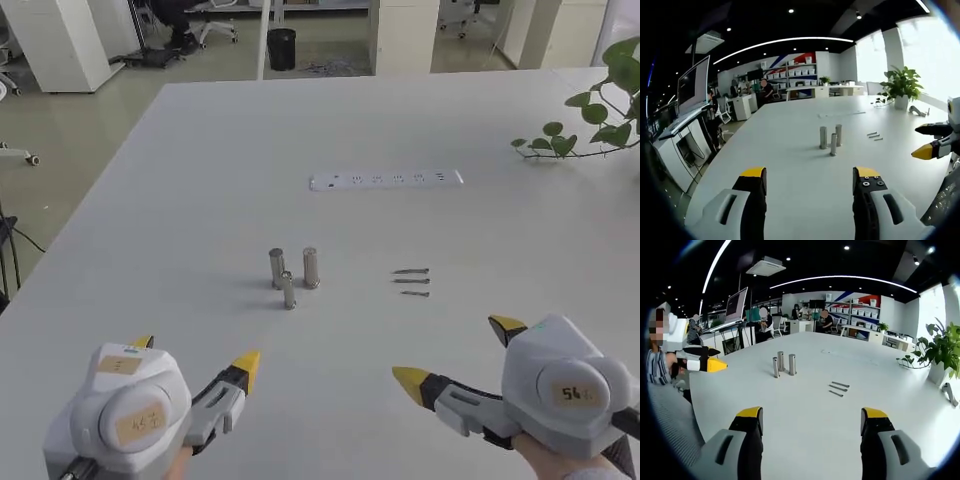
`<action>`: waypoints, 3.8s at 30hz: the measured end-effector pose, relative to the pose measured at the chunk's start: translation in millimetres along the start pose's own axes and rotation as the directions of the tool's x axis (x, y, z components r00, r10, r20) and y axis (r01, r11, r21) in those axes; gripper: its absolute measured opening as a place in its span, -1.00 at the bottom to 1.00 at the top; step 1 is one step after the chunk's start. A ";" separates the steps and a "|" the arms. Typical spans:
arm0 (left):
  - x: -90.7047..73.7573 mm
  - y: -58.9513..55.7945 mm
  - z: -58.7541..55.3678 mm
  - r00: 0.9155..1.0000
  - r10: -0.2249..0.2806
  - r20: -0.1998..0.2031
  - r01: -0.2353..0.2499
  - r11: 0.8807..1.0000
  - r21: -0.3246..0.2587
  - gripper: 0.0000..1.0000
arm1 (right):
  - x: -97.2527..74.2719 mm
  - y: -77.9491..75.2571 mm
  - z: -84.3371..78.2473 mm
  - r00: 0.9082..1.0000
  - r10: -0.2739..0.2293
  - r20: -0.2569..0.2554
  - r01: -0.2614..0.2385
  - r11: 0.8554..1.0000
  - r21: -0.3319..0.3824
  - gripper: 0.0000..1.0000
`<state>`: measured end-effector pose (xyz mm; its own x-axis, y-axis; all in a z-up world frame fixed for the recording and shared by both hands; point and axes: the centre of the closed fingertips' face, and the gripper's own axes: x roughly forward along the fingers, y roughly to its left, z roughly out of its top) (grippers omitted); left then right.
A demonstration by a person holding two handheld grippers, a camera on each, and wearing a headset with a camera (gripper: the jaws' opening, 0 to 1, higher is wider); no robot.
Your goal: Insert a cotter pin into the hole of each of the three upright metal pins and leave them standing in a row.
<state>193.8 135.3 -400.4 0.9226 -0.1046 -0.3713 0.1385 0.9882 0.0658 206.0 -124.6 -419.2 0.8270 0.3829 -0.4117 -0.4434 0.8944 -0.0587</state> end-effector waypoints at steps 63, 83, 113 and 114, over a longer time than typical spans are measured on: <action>129.7 -55.7 8.2 0.934 -0.331 -0.133 0.350 0.921 0.172 -0.51 | 11.5 -13.1 23.9 0.998 0.057 -0.033 -0.054 0.994 0.091 0.29; 161.4 -69.7 5.8 0.890 -0.442 -0.115 0.455 0.877 0.151 -0.87 | 19.7 -9.3 9.3 0.995 0.049 -0.086 -0.038 0.992 0.118 0.26; 142.6 -94.6 8.4 0.962 -0.255 -0.096 0.256 0.967 0.003 -0.89 | 15.5 -5.4 1.3 0.992 0.064 -0.107 -0.052 0.993 0.110 0.23; 140.8 -97.2 8.0 0.963 -0.252 -0.096 0.253 0.968 -0.001 -0.89 | 14.8 -4.9 1.5 0.992 0.065 -0.106 -0.053 0.992 0.112 0.23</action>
<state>313.1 23.6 -451.7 0.8191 -0.3388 -0.4630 0.3669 0.9298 -0.0313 220.9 -122.9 -423.7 0.7550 0.4135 -0.5089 -0.4449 0.8932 0.0655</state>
